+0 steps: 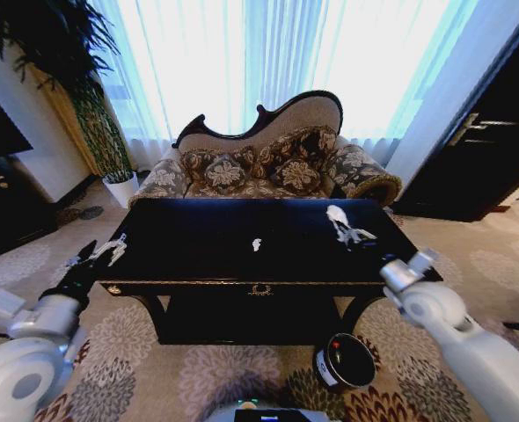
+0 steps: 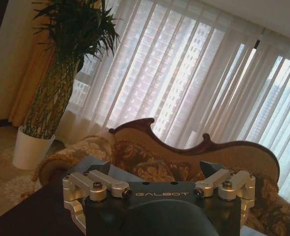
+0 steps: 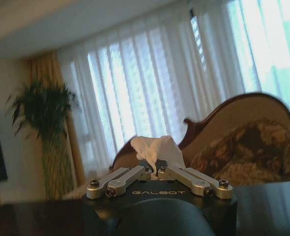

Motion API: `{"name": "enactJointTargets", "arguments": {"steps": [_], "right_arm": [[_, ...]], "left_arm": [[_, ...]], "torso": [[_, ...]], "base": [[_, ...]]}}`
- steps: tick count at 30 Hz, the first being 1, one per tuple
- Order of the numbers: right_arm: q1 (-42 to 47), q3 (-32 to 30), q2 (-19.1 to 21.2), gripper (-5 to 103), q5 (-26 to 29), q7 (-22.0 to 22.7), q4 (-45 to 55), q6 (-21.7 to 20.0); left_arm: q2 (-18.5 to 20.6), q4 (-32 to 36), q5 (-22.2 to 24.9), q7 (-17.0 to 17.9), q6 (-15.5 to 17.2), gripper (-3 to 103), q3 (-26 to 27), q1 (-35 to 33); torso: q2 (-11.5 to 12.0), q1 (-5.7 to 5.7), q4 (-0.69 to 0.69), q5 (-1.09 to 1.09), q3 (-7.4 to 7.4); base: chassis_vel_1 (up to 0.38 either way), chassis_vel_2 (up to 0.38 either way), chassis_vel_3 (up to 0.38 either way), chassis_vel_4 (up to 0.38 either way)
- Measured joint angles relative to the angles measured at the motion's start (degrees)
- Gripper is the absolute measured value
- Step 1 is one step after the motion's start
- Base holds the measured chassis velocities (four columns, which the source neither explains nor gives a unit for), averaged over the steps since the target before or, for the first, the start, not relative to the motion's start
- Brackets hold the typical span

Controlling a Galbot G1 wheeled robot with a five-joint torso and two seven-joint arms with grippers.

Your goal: Move to the front of the table and place the trash on the table into the trash bin.

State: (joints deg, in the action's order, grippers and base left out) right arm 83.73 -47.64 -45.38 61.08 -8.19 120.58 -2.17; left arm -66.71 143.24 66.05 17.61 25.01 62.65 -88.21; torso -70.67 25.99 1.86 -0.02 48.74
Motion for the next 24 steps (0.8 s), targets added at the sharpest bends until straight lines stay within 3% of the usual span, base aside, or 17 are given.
{"name": "enactJointTargets", "arguments": {"steps": [5,7,10,12,15,16,19,20,22,24], "right_arm": [[8.76,-7.98,-4.40,1,0.40,-9.57,-0.18,6.63],[9.69,-8.67,-4.74,1,0.51,-11.09,-0.55,7.51],[12.70,-10.88,-6.24,1,1.40,-18.68,-3.06,11.47],[13.21,-11.14,-6.60,1,1.74,-20.51,-3.68,12.21],[15.24,-12.46,-8.79,1,3.86,-28.83,-7.27,14.98],[15.24,-12.46,-8.79,1,3.86,-28.83,-7.27,14.98],[15.51,-13.80,-10.54,1,4.59,-38.43,-12.66,16.52],[15.51,-13.80,-10.54,1,4.59,-38.43,-12.66,16.52],[14.65,-15.44,-11.49,1,4.56,-49.39,-19.07,16.69],[14.59,-15.85,-11.63,1,4.60,-51.24,-20.47,16.69]], "left_arm": [[-0.02,0.00,0.06,-0.01,-0.02,100,-1.63,1.09],[-0.01,0.00,0.06,-0.01,-0.02,100,-1.88,1.24],[0.30,0.00,0.08,-0.09,-0.07,100,-2.17,1.42],[0.39,-0.01,0.14,-0.11,-0.11,100,-2.15,1.44],[0.77,0.00,1.07,-0.27,-0.33,100,-1.57,1.56],[0.77,0.00,1.07,-0.27,-0.33,100,-1.57,1.56],[1.07,0.00,1.59,-0.52,-0.60,100,-1.19,2.07],[1.07,0.00,1.59,-0.52,-0.60,100,-1.19,2.07],[1.33,0.00,1.64,-0.75,-0.79,100,-1.19,2.57],[1.42,0.00,1.62,-0.76,-0.84,100,-1.21,2.67]], "torso": [[0.00,0.01,0.00,0.00,0.00],[0.00,0.01,0.01,0.01,0.00],[0.01,0.00,0.00,0.01,0.01],[0.01,0.00,-0.01,0.02,0.01],[0.00,0.01,0.00,0.01,0.01],[0.00,0.01,0.00,0.01,0.01],[0.00,0.00,-0.01,0.01,0.01],[0.00,0.00,-0.01,0.01,0.01],[0.00,0.01,0.00,0.02,0.01],[0.01,0.01,-0.01,0.02,0.01]], "base": [[0.000,0.000,0.000,0.000],[0.000,0.000,0.000,0.000],[0.000,0.000,0.000,0.000],[0.000,0.000,0.000,0.000],[0.000,0.000,0.000,0.000],[0.000,0.000,0.000,0.000],[0.000,0.000,0.000,0.000],[0.000,0.000,0.000,0.000],[0.000,0.000,0.000,0.000],[0.000,0.000,0.000,0.000]]}}
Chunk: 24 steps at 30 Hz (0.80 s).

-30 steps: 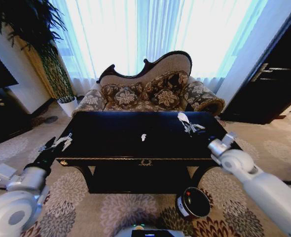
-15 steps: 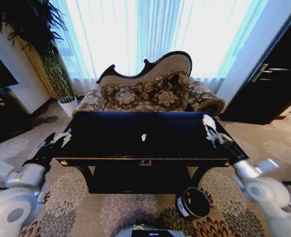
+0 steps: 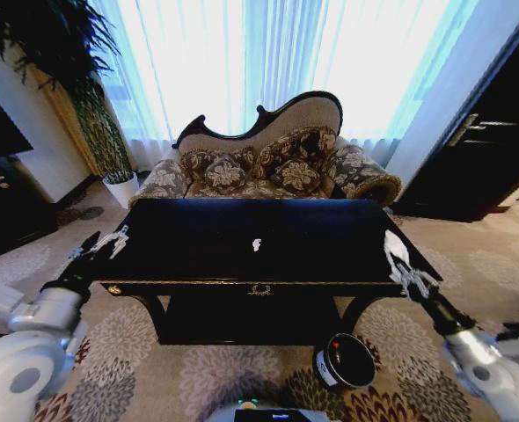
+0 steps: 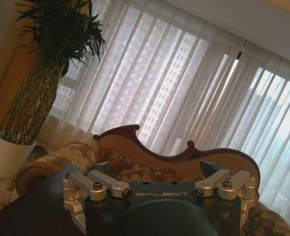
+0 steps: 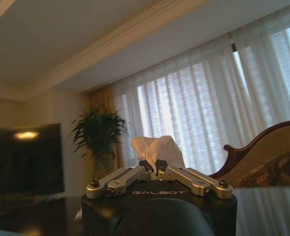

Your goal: Move to the front of the table and place the trash on the table into the trash bin.

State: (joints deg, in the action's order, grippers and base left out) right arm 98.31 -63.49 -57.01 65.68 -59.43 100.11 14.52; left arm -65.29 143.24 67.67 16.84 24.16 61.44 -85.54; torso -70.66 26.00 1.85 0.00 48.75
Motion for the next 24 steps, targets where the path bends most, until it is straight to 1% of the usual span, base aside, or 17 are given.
{"name": "enactJointTargets", "arguments": {"steps": [2,4,5,7,8,10,13,19,20,22,24], "right_arm": [[0.00,-1.05,-0.34,1,0.07,-3.90,-3.60,-0.09],[-0.04,-1.54,-0.43,1,-1.05,-6.14,-8.39,0.64],[-0.04,-1.54,-0.43,1,-1.05,-6.14,-8.39,0.64],[-0.49,0.12,-1.11,1,-4.07,-6.16,-12.94,2.38],[-0.49,0.12,-1.11,1,-4.07,-6.16,-12.94,2.38],[-1.21,2.80,-2.65,1,-6.09,-5.82,-15.77,3.30],[-2.49,5.94,-4.72,1,-7.40,-5.29,-18.43,3.60],[-5.02,9.18,-5.72,1,-10.43,-5.47,-24.19,4.71],[-5.68,10.00,-5.68,1,-11.63,-5.23,-26.33,5.37],[-7.30,12.08,-5.54,1,-15.81,-2.91,-30.90,6.85],[-9.30,13.79,-5.79,1,-21.70,1.79,-34.39,7.09]], "left_arm": [[0.23,0.00,-0.02,-0.08,-0.09,100,-0.03,0.11],[0.42,0.00,-0.04,-0.16,-0.15,100,-0.05,0.47],[0.42,0.00,-0.04,-0.16,-0.15,100,-0.05,0.47],[0.44,0.00,-0.05,-0.17,-0.18,100,-0.22,0.80],[0.44,0.00,-0.05,-0.17,-0.18,100,-0.22,0.80],[0.43,0.00,-0.13,-0.18,-0.18,100,-0.51,0.94],[0.61,0.01,-0.22,-0.19,-0.18,100,-0.42,1.07],[0.86,0.00,-0.18,-0.24,-0.22,100,0.82,0.63],[0.86,0.00,-0.17,-0.25,-0.23,100,1.05,0.45],[0.76,0.00,-0.17,-0.26,-0.27,100,1.46,0.11],[0.68,0.00,-0.10,-0.26,-0.29,100,1.98,-0.28]], "torso": [[0.00,0.01,0.01,0.01,0.00],[0.00,0.00,0.01,-0.02,0.00],[0.00,0.00,0.01,-0.02,0.00],[0.00,0.00,0.01,-0.02,0.00],[0.00,0.00,0.01,-0.02,0.00],[0.00,0.00,0.01,0.00,0.00],[0.00,0.00,0.02,0.01,0.00],[0.00,0.00,0.00,-0.02,0.00],[0.00,0.00,0.00,-0.02,0.00],[0.00,0.01,0.02,-0.01,0.00],[0.00,0.00,0.02,-0.02,0.00]], "base": [[0.000,0.000,0.000,0.000],[0.000,0.000,0.000,0.000],[0.000,0.000,0.000,0.000],[0.000,0.000,0.000,0.000],[0.000,0.000,0.000,0.000],[0.000,0.000,0.000,0.000],[0.000,0.000,0.000,0.000],[0.000,0.000,0.000,0.000],[0.000,0.000,0.000,0.000],[0.000,0.000,0.000,0.000],[0.000,0.000,0.000,0.000]]}}
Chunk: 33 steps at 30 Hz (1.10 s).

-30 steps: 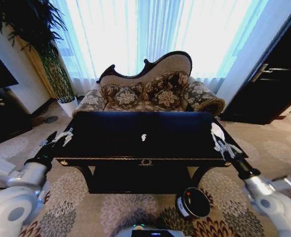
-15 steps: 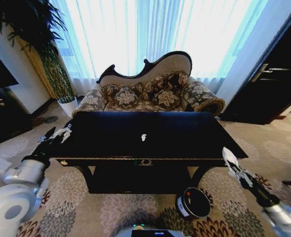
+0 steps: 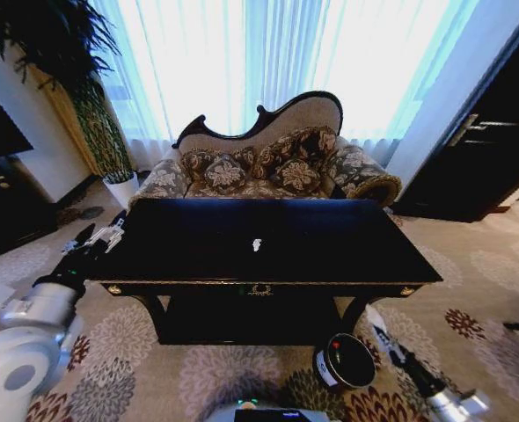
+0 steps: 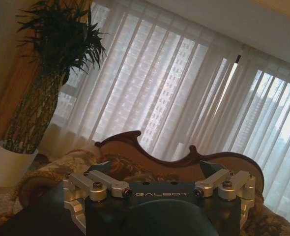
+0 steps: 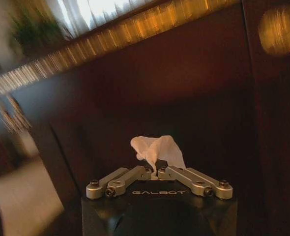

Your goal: Move to the front of the table and place the trash on the table into the trash bin.

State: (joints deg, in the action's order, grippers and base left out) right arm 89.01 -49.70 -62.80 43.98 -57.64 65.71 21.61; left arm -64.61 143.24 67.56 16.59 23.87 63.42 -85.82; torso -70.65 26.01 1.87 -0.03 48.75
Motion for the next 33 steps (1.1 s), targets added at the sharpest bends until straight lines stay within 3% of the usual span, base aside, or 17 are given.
{"name": "enactJointTargets", "arguments": {"steps": [2,5,6,7,8,11,12,14,19,30,33], "right_arm": [[-0.63,0.56,-0.17,1,-2.04,2.18,-0.87,-0.02],[-4.62,5.40,-1.05,1,-12.24,17.91,-5.51,-0.94],[-5.77,7.35,-1.31,1,-14.19,22.52,-6.68,-1.51],[-5.77,7.35,-1.31,1,-14.19,22.52,-6.68,-1.51],[-7.20,9.78,-1.76,1,-16.22,28.89,-7.93,-2.95],[-10.75,14.85,-3.12,1,-20.29,41.46,-11.10,-6.91],[-10.75,14.85,-3.12,1,-20.29,41.46,-11.10,-6.91],[-13.55,17.48,-3.96,1,-22.78,46.89,-14.39,-8.42],[-17.29,20.27,-4.95,1,-23.91,50.39,-20.35,-8.76],[-19.73,21.97,-5.65,1,-22.84,50.98,-23.10,-10.04],[-19.75,22.09,-5.66,11,-22.88,51.17,-23.06,-10.38]], "left_arm": [[-0.02,0.00,0.18,0.02,0.00,100,0.23,-0.17],[-0.20,0.00,2.71,0.79,0.18,100,2.74,-1.32],[-0.26,0.00,3.09,0.89,0.20,100,3.66,-1.72],[-0.26,0.00,3.09,0.89,0.20,100,3.66,-1.72],[-0.29,0.00,3.55,1.01,0.24,100,4.72,-2.19],[-0.31,0.00,4.70,1.24,0.34,100,6.90,-3.06],[-0.31,0.00,4.70,1.24,0.34,100,6.90,-3.06],[-0.34,0.00,5.96,1.46,0.52,100,8.66,-3.63],[-0.35,0.01,7.86,1.73,0.75,100,11.45,-4.73],[-1.28,0.00,8.26,2.11,0.91,100,13.09,-6.06],[-1.35,0.00,8.39,2.14,0.91,100,13.34,-6.11]], "torso": [[0.00,0.00,0.00,0.01,0.00],[0.00,0.00,-0.01,-0.01,0.00],[0.00,0.00,-0.01,0.00,0.00],[0.00,0.00,-0.01,0.00,0.00],[0.00,0.00,-0.01,0.02,0.00],[0.00,0.00,-0.01,0.01,0.00],[0.00,0.00,-0.01,0.01,0.00],[0.00,0.00,-0.01,0.01,0.00],[0.00,0.00,0.00,0.01,0.00],[0.00,0.00,-0.01,0.01,0.00],[0.00,0.00,-0.01,0.01,0.00]], "base": [[0.000,0.000,0.000,0.000],[0.000,0.000,0.000,0.000],[0.000,0.000,0.000,0.000],[0.000,0.000,0.000,0.000],[0.000,0.000,0.000,0.000],[0.000,0.000,0.000,0.000],[0.000,0.000,0.000,0.000],[0.000,0.000,0.000,0.000],[0.000,0.000,0.000,0.000],[0.000,0.000,0.000,0.000],[0.000,0.000,0.000,0.000]]}}
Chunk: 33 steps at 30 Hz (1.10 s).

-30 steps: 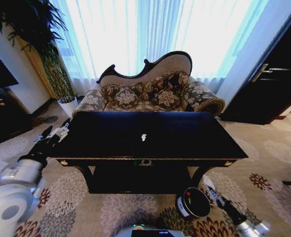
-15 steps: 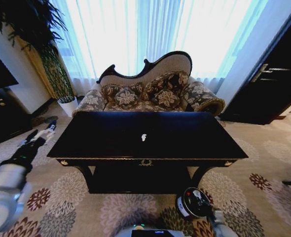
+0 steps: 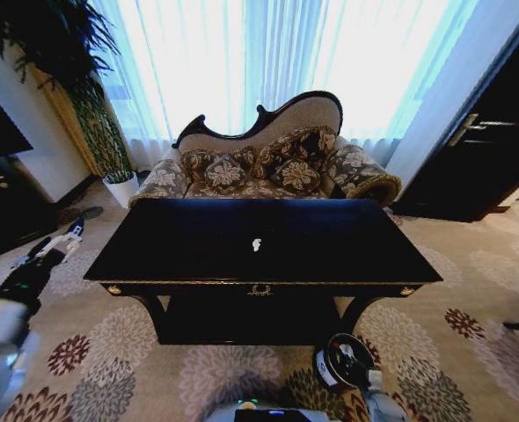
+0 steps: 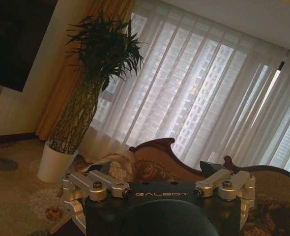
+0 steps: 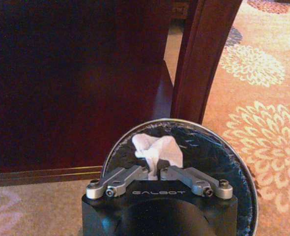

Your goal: Move to the front of the table and place the trash on the table into the trash bin.

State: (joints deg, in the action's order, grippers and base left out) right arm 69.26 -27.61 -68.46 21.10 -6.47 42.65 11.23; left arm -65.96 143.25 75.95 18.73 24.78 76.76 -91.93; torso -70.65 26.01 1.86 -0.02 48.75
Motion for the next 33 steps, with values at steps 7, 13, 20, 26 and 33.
{"name": "enactJointTargets", "arguments": {"steps": [7,13,20,26,33], "right_arm": [[0.53,0.04,0.10,33,-0.14,-0.07,0.68,-0.20],[1.02,-0.06,0.15,54,-0.34,-0.43,1.41,-0.18],[1.15,-0.14,-0.36,82,-0.55,-0.45,2.07,0.61],[1.24,-0.20,-0.37,98,-0.62,-0.42,2.77,0.97],[5.57,-0.16,-0.35,100,-0.90,-3.43,9.27,1.86]], "left_arm": [[-0.24,0.00,0.03,0.05,0.00,100,-0.11,0.06],[-0.30,0.00,-0.04,0.07,0.05,100,-0.52,0.28],[-0.08,0.00,-0.08,0.07,0.06,100,-0.52,0.26],[0.14,0.00,-0.08,0.07,0.06,100,-0.51,0.33],[0.31,0.00,-0.10,0.06,0.05,100,-0.89,0.83]], "torso": [[0.00,0.00,0.00,0.00,0.00],[0.00,0.00,0.00,0.00,0.00],[0.00,0.00,0.00,0.01,0.00],[0.00,0.00,0.00,0.01,0.00],[0.00,0.00,-0.01,0.00,0.00]], "base": [[0.000,0.000,0.000,0.000],[0.000,0.000,0.000,0.000],[0.000,0.000,0.000,0.000],[0.000,0.000,0.000,0.000],[0.000,0.000,0.000,0.000]]}}
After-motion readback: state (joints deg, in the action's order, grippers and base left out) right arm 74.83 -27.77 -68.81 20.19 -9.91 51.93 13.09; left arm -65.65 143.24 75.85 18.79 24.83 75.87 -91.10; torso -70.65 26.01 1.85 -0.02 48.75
